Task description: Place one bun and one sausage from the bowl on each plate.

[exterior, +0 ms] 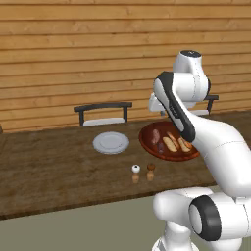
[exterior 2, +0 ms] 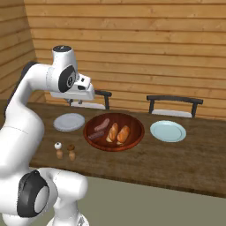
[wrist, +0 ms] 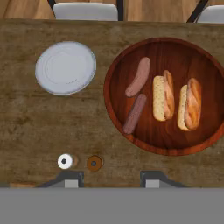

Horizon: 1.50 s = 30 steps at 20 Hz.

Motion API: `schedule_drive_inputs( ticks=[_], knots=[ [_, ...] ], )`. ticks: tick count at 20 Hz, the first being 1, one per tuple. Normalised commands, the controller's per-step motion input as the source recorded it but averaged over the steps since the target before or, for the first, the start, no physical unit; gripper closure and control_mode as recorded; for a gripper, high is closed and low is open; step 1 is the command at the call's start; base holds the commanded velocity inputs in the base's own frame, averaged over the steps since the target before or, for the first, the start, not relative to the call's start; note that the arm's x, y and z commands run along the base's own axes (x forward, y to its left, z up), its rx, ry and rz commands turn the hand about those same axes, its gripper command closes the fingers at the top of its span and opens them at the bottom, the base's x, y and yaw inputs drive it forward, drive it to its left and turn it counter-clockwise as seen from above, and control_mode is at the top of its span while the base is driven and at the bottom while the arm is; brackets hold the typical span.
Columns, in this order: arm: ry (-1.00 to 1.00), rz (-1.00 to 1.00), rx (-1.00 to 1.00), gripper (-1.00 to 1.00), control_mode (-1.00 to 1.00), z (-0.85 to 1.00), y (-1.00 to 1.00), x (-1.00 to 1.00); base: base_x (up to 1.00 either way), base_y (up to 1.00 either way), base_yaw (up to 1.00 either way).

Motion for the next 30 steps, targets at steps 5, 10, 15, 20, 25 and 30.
schedule_drive_inputs(
  ticks=[5,10,15,20,25,30],
  knots=[
    [0.12,-0.22,-0.03,-1.0,-1.0,-0.46,-0.14,0.0,0.0,0.0,0.0],
    [0.13,-0.17,-0.04,-1.0,-1.0,-0.62,-0.86,0.87,0.0,0.0,0.0],
    [0.05,-0.01,0.0,-1.0,-1.0,-0.62,-0.75,1.0,0.0,0.0,0.0],
    [0.03,0.0,0.0,-1.0,-1.0,-0.91,-0.3,0.97,0.0,0.0,0.0],
    [0.02,0.04,0.02,-1.0,-1.0,-0.7,-0.17,0.39,0.0,0.0,0.0],
    [0.13,0.2,0.0,-1.0,-1.0,-0.48,0.0,-0.28,0.0,0.0,0.0]
  ],
)
